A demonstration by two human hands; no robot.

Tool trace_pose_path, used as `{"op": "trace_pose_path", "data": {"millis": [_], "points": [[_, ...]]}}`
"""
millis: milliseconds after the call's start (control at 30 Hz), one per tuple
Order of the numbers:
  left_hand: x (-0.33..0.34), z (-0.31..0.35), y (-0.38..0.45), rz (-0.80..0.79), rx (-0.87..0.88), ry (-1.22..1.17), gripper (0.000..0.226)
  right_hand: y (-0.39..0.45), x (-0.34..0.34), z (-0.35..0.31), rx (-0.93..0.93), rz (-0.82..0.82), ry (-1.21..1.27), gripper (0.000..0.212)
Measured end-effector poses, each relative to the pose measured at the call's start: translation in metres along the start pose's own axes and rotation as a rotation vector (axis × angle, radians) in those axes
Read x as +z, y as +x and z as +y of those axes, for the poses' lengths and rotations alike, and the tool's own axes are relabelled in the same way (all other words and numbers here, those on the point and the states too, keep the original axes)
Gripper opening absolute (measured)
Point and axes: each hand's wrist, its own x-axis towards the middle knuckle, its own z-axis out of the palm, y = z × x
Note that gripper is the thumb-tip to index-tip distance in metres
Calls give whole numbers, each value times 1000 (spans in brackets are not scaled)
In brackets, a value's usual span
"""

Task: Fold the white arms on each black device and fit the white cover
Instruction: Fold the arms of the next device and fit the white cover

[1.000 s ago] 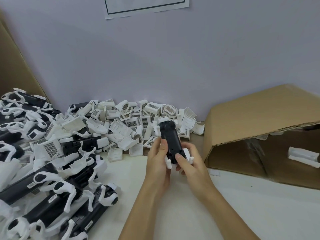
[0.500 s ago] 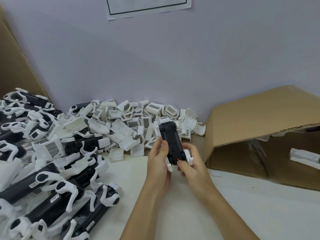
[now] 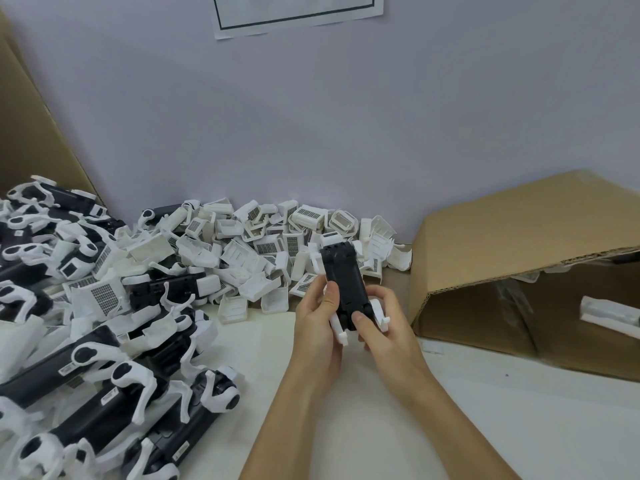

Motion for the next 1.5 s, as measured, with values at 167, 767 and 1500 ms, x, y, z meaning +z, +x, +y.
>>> {"op": "trace_pose_path", "data": {"millis": [167,767,1500], "points": [[-2,-3,2,15,-8,26,26,1,0,1,15,-7,7,36],[-2,0,2,17,-33,-41,38,-2,-1,-1,-41,-14,-14,33],[-8,2,7,42,-175,-58,56,0,2,5,-571,419,-417,47]]}}
